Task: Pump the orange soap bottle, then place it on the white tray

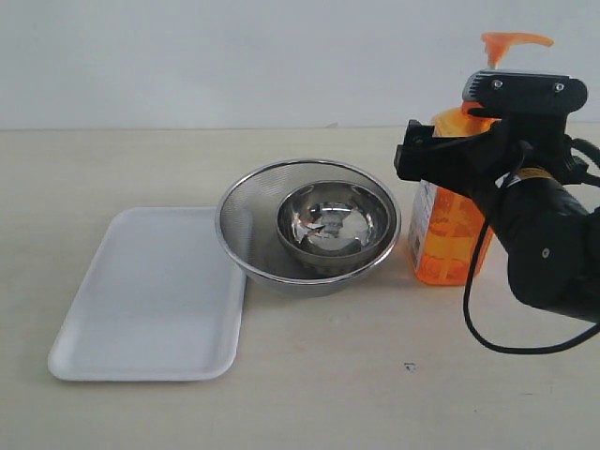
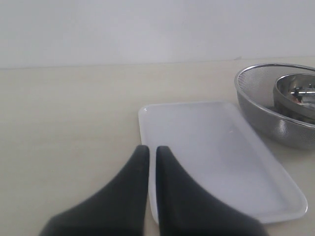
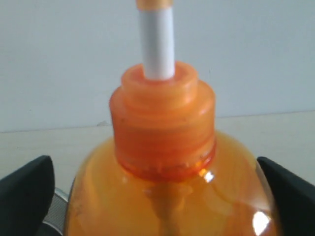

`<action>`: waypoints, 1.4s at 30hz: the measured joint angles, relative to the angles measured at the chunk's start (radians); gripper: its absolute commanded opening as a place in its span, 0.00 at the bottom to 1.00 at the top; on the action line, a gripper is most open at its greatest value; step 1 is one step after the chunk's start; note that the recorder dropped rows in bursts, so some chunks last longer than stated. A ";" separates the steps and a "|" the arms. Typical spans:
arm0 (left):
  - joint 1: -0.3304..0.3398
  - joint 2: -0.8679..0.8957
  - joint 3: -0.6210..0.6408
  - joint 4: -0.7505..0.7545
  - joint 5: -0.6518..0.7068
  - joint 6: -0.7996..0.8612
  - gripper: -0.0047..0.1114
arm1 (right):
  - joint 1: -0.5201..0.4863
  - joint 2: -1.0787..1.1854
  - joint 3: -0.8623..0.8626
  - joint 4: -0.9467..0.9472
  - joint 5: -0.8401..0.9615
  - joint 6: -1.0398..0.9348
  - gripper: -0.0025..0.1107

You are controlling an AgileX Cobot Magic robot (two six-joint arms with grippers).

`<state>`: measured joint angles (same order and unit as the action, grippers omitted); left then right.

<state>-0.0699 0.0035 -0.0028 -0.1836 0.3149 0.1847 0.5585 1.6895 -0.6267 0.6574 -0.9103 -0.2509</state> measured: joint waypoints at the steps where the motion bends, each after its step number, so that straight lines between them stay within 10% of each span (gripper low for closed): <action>1: 0.000 0.000 0.000 0.000 0.000 0.000 0.08 | 0.000 0.000 0.000 0.000 0.001 -0.002 0.95; 42: 0.000 0.000 0.000 0.000 0.000 0.000 0.08 | 0.000 -0.284 0.000 0.273 0.442 -0.429 0.95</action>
<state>-0.0699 0.0035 -0.0028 -0.1836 0.3149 0.1847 0.5585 1.4056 -0.6267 0.9303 -0.4682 -0.6800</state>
